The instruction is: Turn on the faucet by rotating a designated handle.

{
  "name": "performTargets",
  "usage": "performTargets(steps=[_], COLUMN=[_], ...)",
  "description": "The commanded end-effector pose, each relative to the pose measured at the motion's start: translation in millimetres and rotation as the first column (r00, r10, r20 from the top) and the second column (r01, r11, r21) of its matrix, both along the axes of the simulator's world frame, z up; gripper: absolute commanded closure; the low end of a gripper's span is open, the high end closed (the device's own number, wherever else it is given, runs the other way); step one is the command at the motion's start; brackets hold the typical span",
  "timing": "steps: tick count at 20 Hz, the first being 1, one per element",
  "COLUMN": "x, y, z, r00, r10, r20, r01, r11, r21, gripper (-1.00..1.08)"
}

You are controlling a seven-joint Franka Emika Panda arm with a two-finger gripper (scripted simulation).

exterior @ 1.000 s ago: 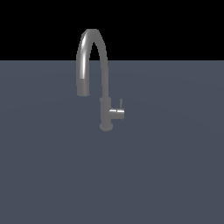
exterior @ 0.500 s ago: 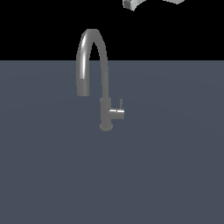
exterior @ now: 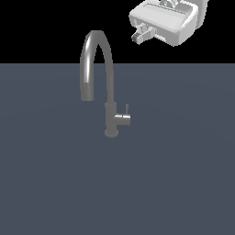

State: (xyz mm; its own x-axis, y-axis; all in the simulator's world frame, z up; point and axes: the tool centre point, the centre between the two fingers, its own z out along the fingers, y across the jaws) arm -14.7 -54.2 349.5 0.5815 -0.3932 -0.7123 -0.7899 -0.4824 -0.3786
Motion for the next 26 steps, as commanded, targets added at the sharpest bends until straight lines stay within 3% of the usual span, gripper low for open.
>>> performTargets(steps=[1, 8, 15, 20, 26], x=[10.9, 36.7, 54.8, 61.8, 65.6], y=[-3.2, -8.9, -7.6, -2.3, 5.3], z=[-17.3, -71.9, -132.1, -169.0, -199.0], r00=[0.998, 0.965, 0.893, 0.832, 0.775], r10=[-0.048, -0.172, -0.267, -0.304, -0.321], r20=[-0.046, -0.196, -0.363, -0.464, -0.545], r01=[0.051, 0.211, 0.385, 0.489, 0.570], r11=[0.997, 0.958, 0.870, 0.797, 0.727], r21=[0.054, 0.196, 0.309, 0.356, 0.382], gripper=[1.08, 1.08, 1.08, 1.08, 1.08])
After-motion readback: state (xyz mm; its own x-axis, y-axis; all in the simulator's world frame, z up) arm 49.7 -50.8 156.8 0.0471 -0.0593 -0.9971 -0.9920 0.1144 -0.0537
